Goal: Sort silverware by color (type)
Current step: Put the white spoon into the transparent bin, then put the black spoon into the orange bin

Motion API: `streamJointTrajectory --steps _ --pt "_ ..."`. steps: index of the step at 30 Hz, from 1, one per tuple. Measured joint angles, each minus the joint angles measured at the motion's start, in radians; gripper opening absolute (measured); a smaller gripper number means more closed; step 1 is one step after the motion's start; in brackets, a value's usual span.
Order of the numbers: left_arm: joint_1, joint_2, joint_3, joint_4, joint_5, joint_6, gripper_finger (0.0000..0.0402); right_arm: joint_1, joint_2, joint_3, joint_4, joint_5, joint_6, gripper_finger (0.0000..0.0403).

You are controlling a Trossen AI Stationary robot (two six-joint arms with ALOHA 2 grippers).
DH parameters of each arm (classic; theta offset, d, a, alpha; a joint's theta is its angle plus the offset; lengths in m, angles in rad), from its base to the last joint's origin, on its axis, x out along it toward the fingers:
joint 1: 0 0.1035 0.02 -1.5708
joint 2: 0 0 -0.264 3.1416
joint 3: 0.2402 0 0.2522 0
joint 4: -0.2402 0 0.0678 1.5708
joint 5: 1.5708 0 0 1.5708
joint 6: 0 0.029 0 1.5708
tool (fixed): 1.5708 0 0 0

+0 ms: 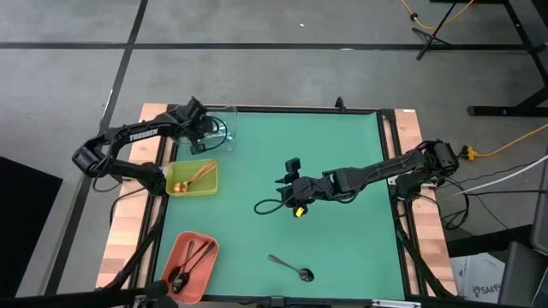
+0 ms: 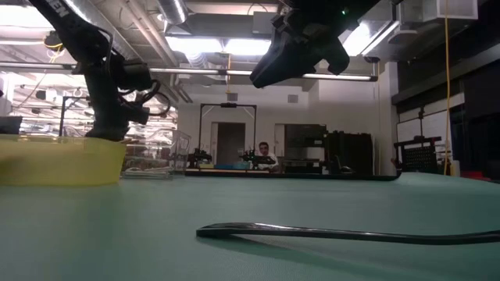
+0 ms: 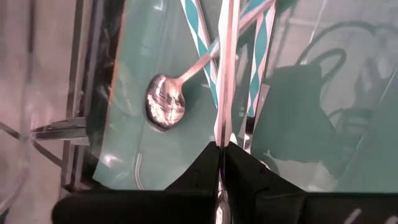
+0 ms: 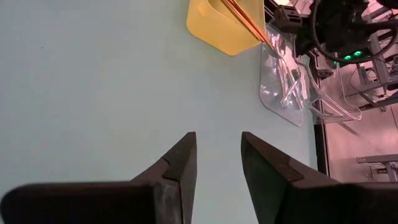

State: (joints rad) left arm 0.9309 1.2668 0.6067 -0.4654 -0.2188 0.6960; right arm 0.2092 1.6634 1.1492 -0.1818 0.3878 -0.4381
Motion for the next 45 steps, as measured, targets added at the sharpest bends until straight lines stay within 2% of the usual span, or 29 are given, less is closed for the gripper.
streamJointTrajectory --steps 31,40,45 --pt "0.012 0.031 0.000 0.018 0.007 0.020 0.0015 0.000 0.001 0.000 0.000 0.000 0.000 0.0115" --pt "0.012 0.034 -0.001 0.027 0.001 0.016 0.0061 0.000 0.001 0.000 0.000 0.000 0.000 0.0115" --pt "0.012 0.033 -0.001 0.033 -0.014 0.017 0.0069 0.000 0.001 0.000 0.000 0.000 0.000 0.0115"
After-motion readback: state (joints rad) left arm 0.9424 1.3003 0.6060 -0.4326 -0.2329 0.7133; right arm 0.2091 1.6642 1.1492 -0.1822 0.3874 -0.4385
